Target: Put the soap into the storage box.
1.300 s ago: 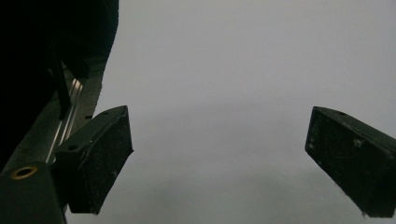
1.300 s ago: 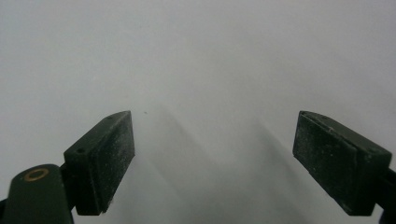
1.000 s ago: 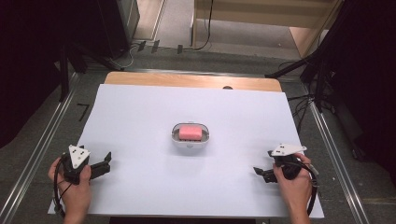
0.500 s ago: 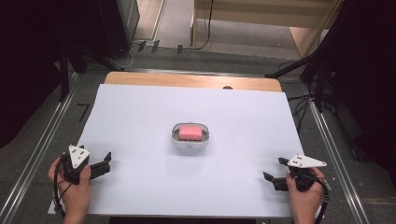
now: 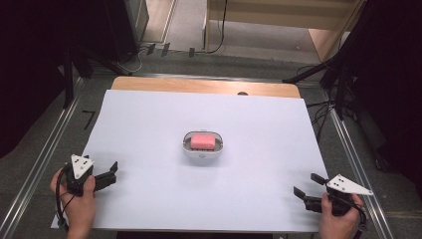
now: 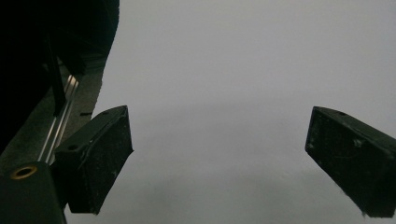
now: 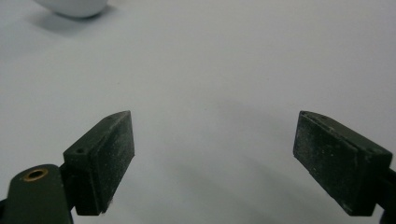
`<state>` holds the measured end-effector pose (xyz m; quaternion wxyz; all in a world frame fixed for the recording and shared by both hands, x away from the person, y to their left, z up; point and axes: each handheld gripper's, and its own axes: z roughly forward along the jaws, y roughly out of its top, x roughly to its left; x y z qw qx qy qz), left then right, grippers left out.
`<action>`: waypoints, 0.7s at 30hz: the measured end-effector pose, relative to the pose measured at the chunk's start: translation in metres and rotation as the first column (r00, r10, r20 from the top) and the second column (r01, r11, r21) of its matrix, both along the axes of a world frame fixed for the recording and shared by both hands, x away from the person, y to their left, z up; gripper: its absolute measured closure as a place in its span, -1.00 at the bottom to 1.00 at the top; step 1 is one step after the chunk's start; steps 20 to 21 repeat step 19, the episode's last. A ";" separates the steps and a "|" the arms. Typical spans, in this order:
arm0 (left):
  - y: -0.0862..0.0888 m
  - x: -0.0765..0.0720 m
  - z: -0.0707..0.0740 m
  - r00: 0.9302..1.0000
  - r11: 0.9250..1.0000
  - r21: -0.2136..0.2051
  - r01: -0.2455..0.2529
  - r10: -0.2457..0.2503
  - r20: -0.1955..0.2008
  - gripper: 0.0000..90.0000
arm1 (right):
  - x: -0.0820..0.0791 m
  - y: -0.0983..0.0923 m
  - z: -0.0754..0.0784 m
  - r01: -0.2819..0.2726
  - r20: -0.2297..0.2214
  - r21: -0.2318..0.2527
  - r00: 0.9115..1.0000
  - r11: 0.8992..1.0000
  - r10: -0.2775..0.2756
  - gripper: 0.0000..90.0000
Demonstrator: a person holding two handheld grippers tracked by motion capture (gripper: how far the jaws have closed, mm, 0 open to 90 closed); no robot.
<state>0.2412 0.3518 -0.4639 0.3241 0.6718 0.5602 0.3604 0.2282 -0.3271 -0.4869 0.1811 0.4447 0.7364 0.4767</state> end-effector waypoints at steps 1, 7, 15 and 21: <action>0.000 0.000 0.000 1.000 1.000 -0.002 0.001 -0.001 -0.001 -0.82 | -0.003 -0.004 0.000 0.014 0.017 0.031 1.000 0.999 -0.014 -0.70; 0.001 0.001 0.000 1.000 1.000 -0.009 -0.006 0.006 -0.004 -0.82 | -0.011 -0.025 -0.004 0.054 0.068 0.229 0.995 0.972 -0.072 -0.62; 0.000 0.001 0.000 1.000 1.000 -0.001 -0.005 0.005 -0.002 -0.82 | -0.013 -0.019 -0.004 0.080 0.080 0.180 0.992 0.980 -0.096 -0.60; 0.000 0.001 0.000 1.000 1.000 0.005 -0.004 0.004 -0.005 -0.82 | -0.013 -0.020 -0.004 0.084 0.078 0.188 0.992 0.979 -0.100 -0.60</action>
